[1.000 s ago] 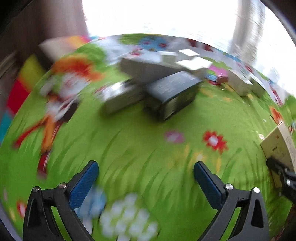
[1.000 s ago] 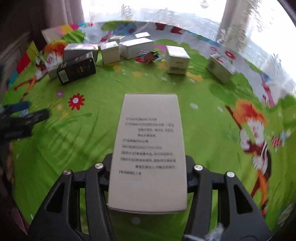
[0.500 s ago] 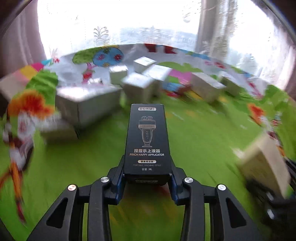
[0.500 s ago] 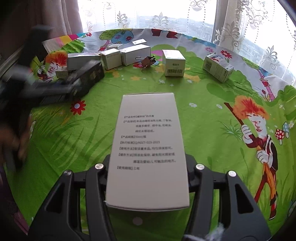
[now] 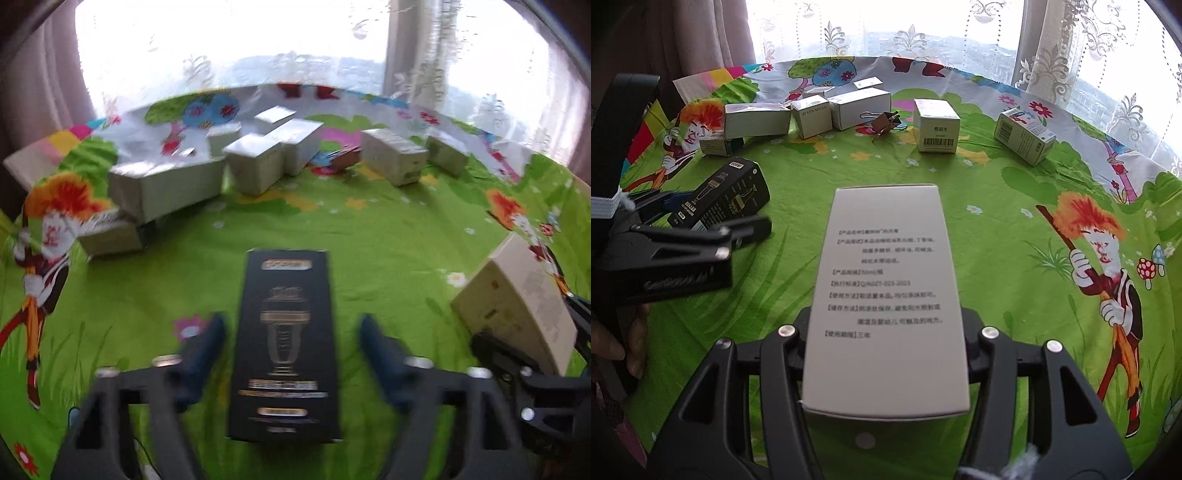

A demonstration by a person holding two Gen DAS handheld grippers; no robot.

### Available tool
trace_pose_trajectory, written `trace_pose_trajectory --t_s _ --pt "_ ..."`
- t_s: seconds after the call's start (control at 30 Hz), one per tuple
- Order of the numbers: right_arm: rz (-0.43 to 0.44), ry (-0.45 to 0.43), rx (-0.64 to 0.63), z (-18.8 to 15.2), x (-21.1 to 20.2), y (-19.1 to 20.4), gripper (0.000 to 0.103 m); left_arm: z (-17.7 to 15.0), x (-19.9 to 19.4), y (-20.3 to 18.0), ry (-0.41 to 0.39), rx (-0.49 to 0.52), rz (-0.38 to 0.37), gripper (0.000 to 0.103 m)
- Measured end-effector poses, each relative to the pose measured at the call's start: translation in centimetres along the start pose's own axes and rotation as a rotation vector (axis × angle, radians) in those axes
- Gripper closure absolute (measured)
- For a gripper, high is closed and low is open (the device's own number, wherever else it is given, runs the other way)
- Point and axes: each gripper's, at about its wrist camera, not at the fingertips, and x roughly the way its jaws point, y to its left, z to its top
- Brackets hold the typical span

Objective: Organize rigid objects
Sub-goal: 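Lift both boxes and carry them to the purple storage box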

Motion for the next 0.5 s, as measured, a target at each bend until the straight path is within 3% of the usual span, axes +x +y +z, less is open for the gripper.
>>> trace_pose_trajectory --t_s 0.03,0.1,0.3,0.37,0.5 --pt "0.001 0.0 0.001 0.0 0.0 0.0 0.045 -0.2 -0.2 -0.5 -0.008 0.02 -0.003 0.063" --pt "0.004 -0.002 0.0 0.0 0.0 0.0 0.047 -0.4 -0.5 -1.2 -0.014 0.045 0.032 0.063" --pt "-0.036 -0.019 -0.005 0.0 -0.2 0.1 0.049 -1.8 -2.1 -1.3 -0.016 -0.007 0.011 0.063" --pt "-0.059 -0.103 0.032 -0.3 -1.9 -0.4 0.049 -2.6 -3.6 -2.0 -0.056 -0.024 0.003 0.063" --pt "-0.114 -0.427 0.155 -2.9 -8.2 -1.2 0.049 -2.5 -9.0 -4.2 -0.23 -0.008 0.039 0.063"
